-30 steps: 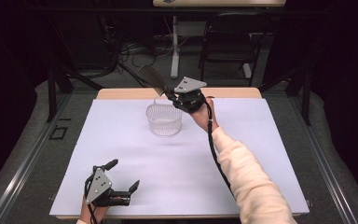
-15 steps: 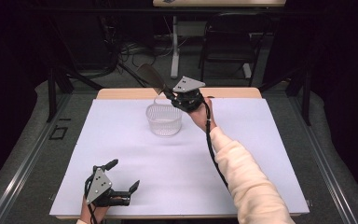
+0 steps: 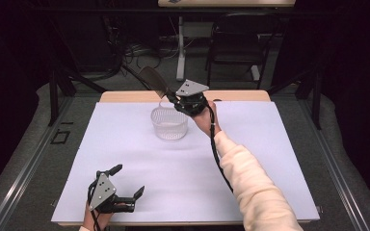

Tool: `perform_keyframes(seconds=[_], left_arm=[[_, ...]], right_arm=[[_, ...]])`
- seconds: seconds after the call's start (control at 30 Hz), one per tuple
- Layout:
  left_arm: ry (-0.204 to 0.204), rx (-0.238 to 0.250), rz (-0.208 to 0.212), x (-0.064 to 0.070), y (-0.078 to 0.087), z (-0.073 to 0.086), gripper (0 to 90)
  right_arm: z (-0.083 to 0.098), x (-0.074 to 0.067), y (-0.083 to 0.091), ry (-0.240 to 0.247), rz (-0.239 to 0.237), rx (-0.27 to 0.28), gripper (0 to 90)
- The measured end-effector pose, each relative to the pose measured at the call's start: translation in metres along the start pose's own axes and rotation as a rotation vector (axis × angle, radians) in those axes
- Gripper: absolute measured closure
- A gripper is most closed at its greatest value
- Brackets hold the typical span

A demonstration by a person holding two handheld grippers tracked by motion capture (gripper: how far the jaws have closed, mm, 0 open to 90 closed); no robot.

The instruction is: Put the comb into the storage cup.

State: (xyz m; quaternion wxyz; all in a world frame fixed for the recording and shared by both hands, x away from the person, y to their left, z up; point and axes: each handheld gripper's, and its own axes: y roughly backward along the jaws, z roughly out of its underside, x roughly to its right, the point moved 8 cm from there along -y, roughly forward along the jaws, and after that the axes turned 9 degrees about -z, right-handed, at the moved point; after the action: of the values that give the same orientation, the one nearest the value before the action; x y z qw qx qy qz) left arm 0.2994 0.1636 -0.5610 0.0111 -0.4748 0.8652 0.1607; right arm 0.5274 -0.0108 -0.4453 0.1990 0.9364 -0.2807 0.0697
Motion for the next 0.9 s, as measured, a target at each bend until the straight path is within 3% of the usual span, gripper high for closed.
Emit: perform_keyframes(seconds=[0.9], left_arm=[[0.003,-0.001,-0.007,-0.001,0.0,0.0,0.4]], right_arm=[[0.003,-0.004,-0.014,-0.008,-0.012,-0.006,72.3]])
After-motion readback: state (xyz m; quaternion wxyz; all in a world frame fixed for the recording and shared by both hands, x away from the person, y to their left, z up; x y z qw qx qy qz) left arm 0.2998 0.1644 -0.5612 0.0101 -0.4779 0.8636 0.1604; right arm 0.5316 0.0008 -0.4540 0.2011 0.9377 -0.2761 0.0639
